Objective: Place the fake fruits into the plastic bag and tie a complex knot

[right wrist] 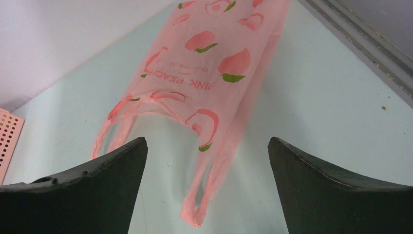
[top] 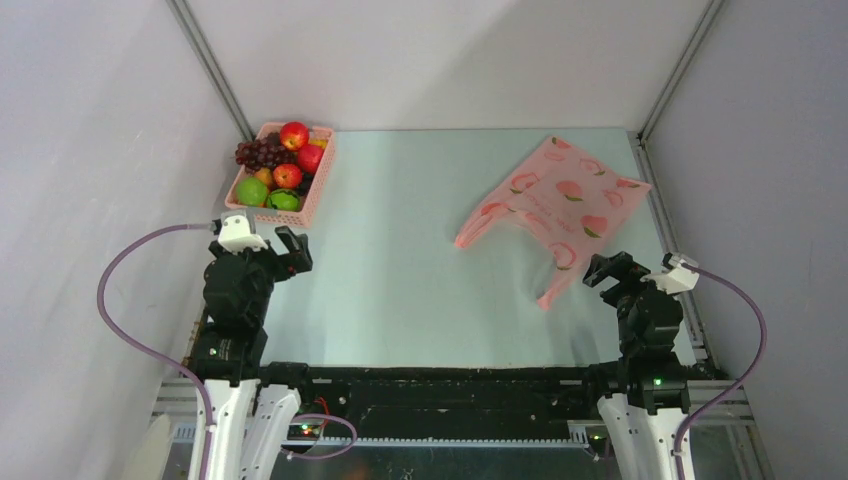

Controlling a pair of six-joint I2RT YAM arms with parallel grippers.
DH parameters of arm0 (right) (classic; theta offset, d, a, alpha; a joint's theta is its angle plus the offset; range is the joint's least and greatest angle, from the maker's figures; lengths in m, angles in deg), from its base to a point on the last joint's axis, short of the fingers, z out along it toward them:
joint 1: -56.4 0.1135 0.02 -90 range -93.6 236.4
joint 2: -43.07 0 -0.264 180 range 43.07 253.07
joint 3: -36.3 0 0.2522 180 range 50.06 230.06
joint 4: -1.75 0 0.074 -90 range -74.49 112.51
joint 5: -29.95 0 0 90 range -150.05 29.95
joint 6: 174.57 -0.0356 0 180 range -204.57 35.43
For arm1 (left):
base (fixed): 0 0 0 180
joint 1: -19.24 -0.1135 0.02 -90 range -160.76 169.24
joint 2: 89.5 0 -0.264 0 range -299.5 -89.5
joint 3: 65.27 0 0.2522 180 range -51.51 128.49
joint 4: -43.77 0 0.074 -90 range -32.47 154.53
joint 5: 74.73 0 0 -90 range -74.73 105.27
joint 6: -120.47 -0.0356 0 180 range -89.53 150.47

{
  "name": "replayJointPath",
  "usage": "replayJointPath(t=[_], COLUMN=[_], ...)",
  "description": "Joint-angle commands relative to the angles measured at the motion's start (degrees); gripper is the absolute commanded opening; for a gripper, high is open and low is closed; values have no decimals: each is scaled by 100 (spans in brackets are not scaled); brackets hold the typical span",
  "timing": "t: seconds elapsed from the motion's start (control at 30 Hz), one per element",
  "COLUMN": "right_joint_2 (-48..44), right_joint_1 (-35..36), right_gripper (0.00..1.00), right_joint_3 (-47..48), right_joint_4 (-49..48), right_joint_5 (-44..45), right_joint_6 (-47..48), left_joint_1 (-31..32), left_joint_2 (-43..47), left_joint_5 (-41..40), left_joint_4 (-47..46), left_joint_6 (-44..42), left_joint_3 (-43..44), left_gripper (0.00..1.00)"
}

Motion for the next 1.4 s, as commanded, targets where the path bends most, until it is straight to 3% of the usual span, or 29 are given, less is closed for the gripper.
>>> replayJointPath(t=[0.0,0.5,0.7,0.83,0.97,1.37], right_joint_2=[-77,291,1598,2917,3812,4843], right_joint_1=[9,16,3,23,406,1475], right_gripper=[99,99,98,86,83,96], right_joint_3=[185,191,444,852,1003,1009], right_joint_4=[-50,-148,33,334,395,351], right_joint_5=[134,-164,-645,-782,-644,22], right_joint_6=[-23,27,-91,-143,-262,-1124], left_joint_1=[-40,-37,-33,-32,-33,-33], left_joint_2=[-17,-273,-348,-353,-323,-351], left_joint_5=[-85,226,362,474,726,906], left_joint_4=[-166,-156,-97,-86,-163,-173], left_joint_6=[98,118,58,47,55,60], left_joint_3=[173,102,85,85,48,20], left_gripper=[99,99,99,99,99,94])
